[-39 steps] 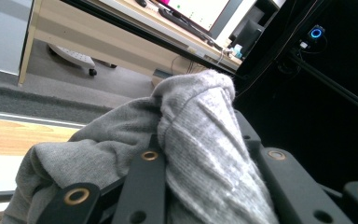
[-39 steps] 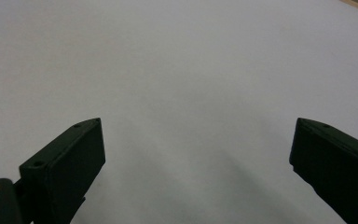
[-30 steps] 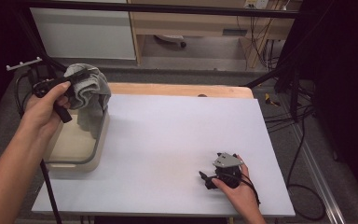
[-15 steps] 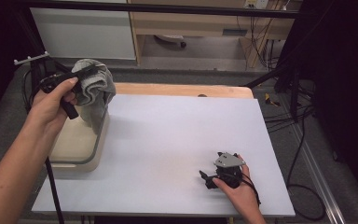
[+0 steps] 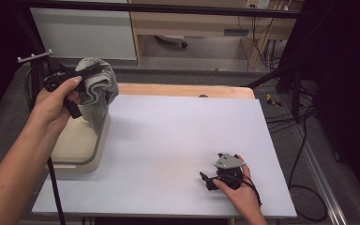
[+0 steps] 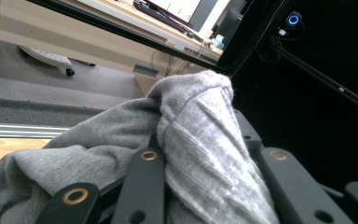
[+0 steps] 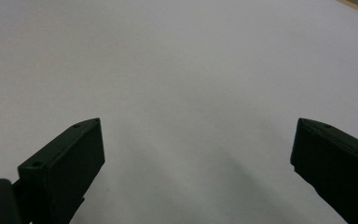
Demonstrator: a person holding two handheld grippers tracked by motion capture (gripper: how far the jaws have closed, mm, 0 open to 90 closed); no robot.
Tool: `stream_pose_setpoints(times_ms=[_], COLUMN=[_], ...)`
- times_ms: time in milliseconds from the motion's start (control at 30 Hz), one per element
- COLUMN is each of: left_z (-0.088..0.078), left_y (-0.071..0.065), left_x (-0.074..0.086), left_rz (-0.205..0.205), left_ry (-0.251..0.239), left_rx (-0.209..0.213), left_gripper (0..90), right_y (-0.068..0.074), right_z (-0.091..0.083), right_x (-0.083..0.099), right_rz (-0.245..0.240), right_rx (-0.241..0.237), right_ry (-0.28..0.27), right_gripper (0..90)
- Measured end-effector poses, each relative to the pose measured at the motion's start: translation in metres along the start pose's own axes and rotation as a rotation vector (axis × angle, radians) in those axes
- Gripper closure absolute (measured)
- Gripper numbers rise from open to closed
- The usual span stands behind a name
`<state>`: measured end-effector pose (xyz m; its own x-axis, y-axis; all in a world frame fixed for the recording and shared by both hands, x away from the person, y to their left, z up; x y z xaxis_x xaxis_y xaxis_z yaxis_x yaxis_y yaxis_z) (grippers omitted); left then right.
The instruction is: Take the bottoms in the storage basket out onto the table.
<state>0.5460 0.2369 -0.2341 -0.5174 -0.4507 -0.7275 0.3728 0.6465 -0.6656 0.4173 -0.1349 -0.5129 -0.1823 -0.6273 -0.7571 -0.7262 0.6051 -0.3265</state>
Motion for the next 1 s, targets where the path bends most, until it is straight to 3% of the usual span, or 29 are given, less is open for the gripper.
stream_pose_setpoints(times_ms=[533,933,1000], left_z=[0.013,0.021,0.025], left_y=[-0.012,-0.015,-0.015], left_x=[0.009,0.011,0.014], left_rz=[0.007,-0.015,-0.011], left_ry=[0.020,0.017,0.025], left_rx=[0.018,0.018,0.008], left_gripper=[71.1,71.1,71.1], right_y=[-0.002,-0.007,-0.006], right_z=[-0.002,-0.004,-0.009], right_x=[-0.003,0.001,0.001], right_rz=[0.004,0.032,0.060], right_rx=[0.004,0.017,0.023], right_ry=[-0.022,-0.002,0.000], right_gripper=[3.3,3.0,3.1])
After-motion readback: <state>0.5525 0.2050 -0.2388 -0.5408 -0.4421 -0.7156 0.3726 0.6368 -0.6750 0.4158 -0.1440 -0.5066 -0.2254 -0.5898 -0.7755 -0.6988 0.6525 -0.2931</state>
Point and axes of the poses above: each handheld gripper's, and its own axes: z roughly forward along the jaws, x roughly out of its underside, y roughly to its left, the point moved 10 cm from there along z, roughly forward along the jaws, and after that the axes turned 13 degrees about -z, right-handed, at the moved point
